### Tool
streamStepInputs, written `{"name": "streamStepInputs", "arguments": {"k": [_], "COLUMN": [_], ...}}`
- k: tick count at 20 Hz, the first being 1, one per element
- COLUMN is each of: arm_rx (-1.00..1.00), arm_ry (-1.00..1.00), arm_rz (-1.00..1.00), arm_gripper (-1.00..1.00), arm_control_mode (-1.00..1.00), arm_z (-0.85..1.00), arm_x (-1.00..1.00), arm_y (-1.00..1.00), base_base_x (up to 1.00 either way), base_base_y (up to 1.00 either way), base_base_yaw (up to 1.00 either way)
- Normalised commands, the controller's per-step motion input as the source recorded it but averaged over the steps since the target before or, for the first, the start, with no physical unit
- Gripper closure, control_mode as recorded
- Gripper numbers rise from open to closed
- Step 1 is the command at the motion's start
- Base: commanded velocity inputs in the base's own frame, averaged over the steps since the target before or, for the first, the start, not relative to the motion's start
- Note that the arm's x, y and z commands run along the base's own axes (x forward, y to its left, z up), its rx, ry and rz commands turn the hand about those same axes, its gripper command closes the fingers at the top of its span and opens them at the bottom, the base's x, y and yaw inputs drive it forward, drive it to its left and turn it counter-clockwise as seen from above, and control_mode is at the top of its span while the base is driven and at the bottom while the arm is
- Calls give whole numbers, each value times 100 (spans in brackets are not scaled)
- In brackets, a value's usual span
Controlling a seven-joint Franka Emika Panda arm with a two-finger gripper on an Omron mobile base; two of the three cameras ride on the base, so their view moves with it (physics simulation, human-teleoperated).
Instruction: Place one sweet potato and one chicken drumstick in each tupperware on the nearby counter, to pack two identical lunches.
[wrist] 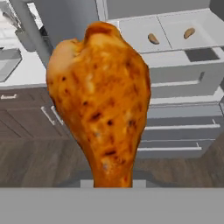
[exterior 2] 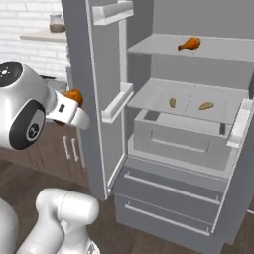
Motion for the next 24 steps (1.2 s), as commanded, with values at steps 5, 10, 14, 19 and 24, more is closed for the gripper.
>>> {"name": "streamStepInputs", "arguments": {"k": [5, 10, 14, 19, 24], "arm_rx": [0, 0, 0, 0, 0], "arm_ry": [0, 0, 0, 0, 0], "arm_rz": [0, 0, 0, 0, 0], "arm_gripper": [100, 100, 100, 100, 100], "arm_control_mode": [100, 100, 100, 100, 100], "arm_z": [0, 0, 0, 0, 0], "arm_x": [0, 0, 0, 0, 0], "arm_y": [0, 0, 0, 0, 0], "base_base_x": [0, 33, 100, 100, 100], "base_base_y": [76, 55, 90, 36, -49], "base_base_yaw": [85, 79, 18, 1, 45]}}
